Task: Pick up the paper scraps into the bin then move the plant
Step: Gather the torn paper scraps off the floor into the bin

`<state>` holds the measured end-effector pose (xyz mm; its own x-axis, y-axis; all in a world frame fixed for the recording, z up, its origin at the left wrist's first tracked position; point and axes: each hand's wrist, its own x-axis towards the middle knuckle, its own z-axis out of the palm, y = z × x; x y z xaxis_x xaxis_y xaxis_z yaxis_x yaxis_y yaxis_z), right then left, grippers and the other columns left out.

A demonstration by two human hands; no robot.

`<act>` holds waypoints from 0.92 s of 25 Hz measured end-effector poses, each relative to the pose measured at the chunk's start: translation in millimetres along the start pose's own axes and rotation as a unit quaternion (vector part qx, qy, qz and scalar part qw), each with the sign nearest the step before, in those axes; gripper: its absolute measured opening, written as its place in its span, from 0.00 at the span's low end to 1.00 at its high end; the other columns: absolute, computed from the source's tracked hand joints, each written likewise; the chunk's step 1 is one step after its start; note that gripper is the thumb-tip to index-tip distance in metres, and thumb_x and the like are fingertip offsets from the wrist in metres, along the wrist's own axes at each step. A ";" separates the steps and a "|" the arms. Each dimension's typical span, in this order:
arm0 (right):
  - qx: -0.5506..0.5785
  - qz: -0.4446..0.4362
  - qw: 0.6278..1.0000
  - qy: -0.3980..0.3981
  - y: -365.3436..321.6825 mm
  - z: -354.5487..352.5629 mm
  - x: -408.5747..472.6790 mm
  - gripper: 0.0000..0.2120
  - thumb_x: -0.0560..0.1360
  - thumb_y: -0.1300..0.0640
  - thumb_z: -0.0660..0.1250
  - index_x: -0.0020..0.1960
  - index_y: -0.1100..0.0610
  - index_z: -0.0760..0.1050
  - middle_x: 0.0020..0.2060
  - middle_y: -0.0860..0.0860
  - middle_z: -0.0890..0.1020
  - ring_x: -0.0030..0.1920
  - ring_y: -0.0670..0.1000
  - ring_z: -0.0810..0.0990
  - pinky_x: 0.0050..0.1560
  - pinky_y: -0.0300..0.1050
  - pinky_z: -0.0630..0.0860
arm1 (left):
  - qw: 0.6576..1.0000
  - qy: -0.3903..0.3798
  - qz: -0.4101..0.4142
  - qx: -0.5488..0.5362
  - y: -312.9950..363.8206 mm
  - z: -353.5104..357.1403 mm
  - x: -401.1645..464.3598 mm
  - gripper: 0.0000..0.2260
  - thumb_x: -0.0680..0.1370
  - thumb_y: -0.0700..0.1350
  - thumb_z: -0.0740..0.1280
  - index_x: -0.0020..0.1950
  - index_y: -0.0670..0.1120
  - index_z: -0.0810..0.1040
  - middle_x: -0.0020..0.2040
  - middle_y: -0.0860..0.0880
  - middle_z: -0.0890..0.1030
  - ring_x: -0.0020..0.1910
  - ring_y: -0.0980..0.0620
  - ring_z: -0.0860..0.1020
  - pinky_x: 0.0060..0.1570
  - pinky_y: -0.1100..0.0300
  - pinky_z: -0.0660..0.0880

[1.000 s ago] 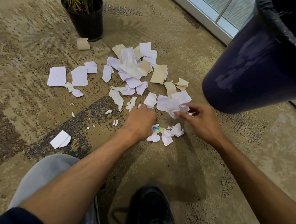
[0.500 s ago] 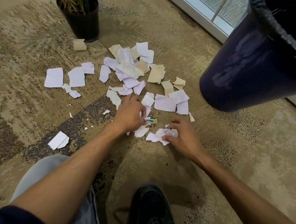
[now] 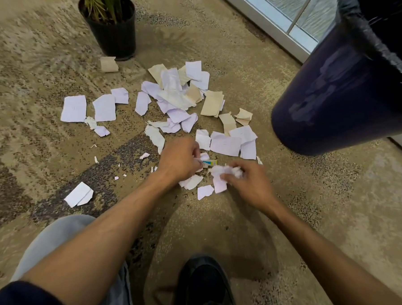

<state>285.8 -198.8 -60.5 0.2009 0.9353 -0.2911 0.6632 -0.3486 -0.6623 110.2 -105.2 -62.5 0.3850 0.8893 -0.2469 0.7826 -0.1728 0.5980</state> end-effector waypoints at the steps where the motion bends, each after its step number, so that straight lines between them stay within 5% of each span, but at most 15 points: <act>1: 0.043 0.013 0.999 0.003 -2.3 -4.9 8.2 0.06 0.73 0.52 0.73 0.49 0.48 0.80 0.42 0.42 0.82 0.40 0.42 0.80 0.39 0.40 0.73 | 0.999 -0.004 -0.020 -0.043 -2.1 -2.1 2.3 0.07 0.68 0.43 0.76 0.36 0.48 0.79 0.37 0.51 0.81 0.39 0.51 0.78 0.36 0.58 0.72; 5: 0.061 -0.022 0.997 0.031 -12.9 -17.8 44.3 0.10 0.72 0.53 0.74 0.52 0.49 0.79 0.45 0.46 0.82 0.41 0.46 0.79 0.41 0.43 0.74 | 0.987 0.037 -0.064 -0.140 -9.5 -7.9 9.4 0.07 0.65 0.41 0.78 0.34 0.45 0.80 0.33 0.52 0.80 0.33 0.54 0.77 0.31 0.61 0.70; 12: -0.137 0.014 0.988 -0.070 -13.4 -15.2 85.3 0.36 0.73 0.49 0.73 0.77 0.51 0.60 0.72 0.55 0.70 0.70 0.57 0.68 0.65 0.48 0.67 | 0.990 0.054 -0.058 -0.116 -15.6 -7.2 12.7 0.12 0.64 0.38 0.76 0.40 0.48 0.75 0.36 0.52 0.78 0.35 0.53 0.76 0.34 0.58 0.73; 18: -0.225 -0.007 0.972 -0.072 -18.8 -19.4 90.0 0.26 0.74 0.50 0.72 0.70 0.51 0.71 0.67 0.54 0.75 0.66 0.56 0.73 0.63 0.52 0.72 | 0.995 0.028 -0.069 -0.059 -19.1 -7.7 16.1 0.09 0.65 0.40 0.78 0.44 0.44 0.84 0.41 0.46 0.82 0.40 0.48 0.79 0.41 0.56 0.78; 23: -0.274 -0.035 0.961 -0.024 -22.0 -19.7 76.5 0.20 0.74 0.51 0.72 0.65 0.52 0.76 0.63 0.51 0.75 0.62 0.55 0.74 0.60 0.53 0.73 | 0.995 0.033 -0.060 -0.069 -12.5 -15.0 13.6 0.06 0.65 0.41 0.79 0.38 0.45 0.83 0.37 0.47 0.82 0.33 0.54 0.76 0.30 0.65 0.69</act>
<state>300.9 -118.4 -54.6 0.1176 0.9467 -0.2998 0.9565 -0.1892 -0.2222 98.3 -84.6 -62.0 0.2561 0.9265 -0.2756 0.7448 -0.0074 0.6672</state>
